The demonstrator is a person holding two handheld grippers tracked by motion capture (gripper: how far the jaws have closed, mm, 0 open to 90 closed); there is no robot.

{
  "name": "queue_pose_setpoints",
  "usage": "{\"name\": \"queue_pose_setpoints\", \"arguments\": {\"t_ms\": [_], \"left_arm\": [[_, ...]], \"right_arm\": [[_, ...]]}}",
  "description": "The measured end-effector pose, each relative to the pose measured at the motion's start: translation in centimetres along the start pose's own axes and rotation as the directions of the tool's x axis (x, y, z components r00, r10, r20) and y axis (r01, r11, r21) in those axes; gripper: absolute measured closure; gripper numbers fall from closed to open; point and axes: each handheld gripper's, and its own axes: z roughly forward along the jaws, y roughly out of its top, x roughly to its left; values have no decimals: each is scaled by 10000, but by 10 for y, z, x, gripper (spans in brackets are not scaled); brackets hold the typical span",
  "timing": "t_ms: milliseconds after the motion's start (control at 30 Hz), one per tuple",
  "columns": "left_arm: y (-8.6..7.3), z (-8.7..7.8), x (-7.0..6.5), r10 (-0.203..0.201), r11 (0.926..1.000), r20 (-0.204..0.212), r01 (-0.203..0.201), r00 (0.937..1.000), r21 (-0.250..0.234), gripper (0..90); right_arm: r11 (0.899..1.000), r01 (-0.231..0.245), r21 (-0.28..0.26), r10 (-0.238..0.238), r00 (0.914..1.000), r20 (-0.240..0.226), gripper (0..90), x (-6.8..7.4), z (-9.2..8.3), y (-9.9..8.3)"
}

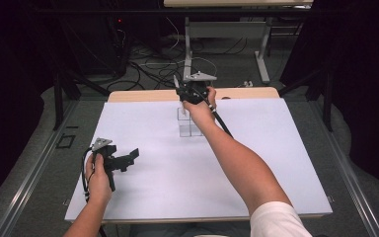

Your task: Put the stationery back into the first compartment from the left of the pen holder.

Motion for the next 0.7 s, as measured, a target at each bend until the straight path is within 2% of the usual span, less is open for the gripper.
{"name": "queue_pose_setpoints", "arguments": {"t_ms": [300,700], "left_arm": [[-1,0,0,69,10000,-6,-69,10000,30,23],[0,0,1,94,9999,-19,-94,10000,46,23]], "right_arm": [[9998,-12,220,10,10000,99,796,-2,4,-11],[9979,115,644,-111,9999,-62,795,6,9,-20]]}}
